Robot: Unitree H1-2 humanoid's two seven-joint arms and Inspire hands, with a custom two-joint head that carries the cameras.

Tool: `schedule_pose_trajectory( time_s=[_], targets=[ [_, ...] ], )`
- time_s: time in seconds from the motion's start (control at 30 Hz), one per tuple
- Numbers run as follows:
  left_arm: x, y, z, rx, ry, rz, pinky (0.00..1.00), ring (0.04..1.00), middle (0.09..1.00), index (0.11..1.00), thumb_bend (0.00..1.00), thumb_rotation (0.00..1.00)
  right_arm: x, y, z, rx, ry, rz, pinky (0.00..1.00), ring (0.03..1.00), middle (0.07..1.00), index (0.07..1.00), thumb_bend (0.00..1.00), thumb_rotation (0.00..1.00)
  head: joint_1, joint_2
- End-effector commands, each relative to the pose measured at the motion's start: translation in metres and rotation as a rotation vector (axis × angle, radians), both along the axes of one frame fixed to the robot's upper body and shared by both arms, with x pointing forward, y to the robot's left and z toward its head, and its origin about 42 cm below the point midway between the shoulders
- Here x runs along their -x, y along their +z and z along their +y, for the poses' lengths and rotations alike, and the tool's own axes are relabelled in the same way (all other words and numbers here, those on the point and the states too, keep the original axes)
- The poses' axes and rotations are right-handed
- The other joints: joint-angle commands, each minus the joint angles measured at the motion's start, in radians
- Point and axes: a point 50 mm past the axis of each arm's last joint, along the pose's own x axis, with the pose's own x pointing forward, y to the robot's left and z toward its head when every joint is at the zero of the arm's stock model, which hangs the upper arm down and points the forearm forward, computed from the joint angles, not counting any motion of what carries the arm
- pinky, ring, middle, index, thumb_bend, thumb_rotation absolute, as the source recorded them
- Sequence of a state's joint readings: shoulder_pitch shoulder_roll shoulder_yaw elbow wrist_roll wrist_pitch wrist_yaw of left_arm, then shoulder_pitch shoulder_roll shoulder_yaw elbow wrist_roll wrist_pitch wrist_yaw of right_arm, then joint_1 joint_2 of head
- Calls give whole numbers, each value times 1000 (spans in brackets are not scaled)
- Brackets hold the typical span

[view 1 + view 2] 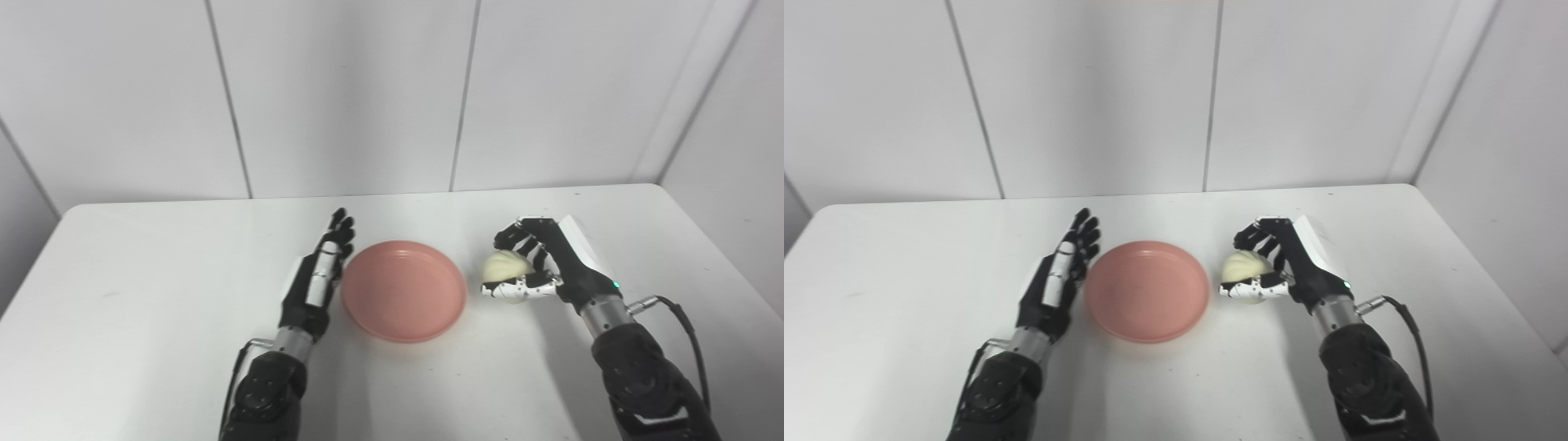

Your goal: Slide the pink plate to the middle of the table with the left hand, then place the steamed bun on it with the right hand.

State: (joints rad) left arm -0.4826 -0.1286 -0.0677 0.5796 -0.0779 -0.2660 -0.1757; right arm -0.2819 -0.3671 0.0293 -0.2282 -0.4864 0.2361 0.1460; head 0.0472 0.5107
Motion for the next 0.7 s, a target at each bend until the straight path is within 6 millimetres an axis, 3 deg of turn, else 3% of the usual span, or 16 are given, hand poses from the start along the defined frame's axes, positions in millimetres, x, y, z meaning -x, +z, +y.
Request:
schedule_pose_trajectory(
  time_s=[0.0,0.13,0.2,0.3,0.4,0.43,0.53,0.67],
  targets=[
    [19,-30,-7,0,9,77,1000,990,982,967,475,1000,-8,33,19,8,78,-127,190,444,494,476,514,0,1,1],
    [18,-31,-11,-13,9,69,997,977,973,962,475,1000,-16,34,41,1,130,-108,191,445,454,498,514,0,44,1],
    [18,-31,-12,-12,7,64,991,973,970,964,462,1000,-22,32,50,-12,151,-94,206,386,480,503,510,0,53,2],
    [17,-32,-14,-9,11,71,988,969,967,960,451,1000,-31,24,63,1,202,-74,259,397,507,490,511,0,77,4],
    [16,-33,-15,-13,13,67,981,968,964,954,448,1000,-40,14,70,8,213,-49,252,370,487,507,509,0,79,2],
    [16,-34,-16,-15,13,66,978,966,962,952,449,1000,-42,12,71,8,212,-45,229,415,455,500,513,0,79,2],
    [15,-33,-17,-15,14,63,975,966,962,951,441,1000,-50,3,78,19,213,-26,196,359,450,512,507,0,82,3],
    [15,-34,-17,-16,7,63,990,975,969,955,430,1000,-58,-4,83,39,220,-20,242,365,474,514,509,0,78,2]
  ],
)
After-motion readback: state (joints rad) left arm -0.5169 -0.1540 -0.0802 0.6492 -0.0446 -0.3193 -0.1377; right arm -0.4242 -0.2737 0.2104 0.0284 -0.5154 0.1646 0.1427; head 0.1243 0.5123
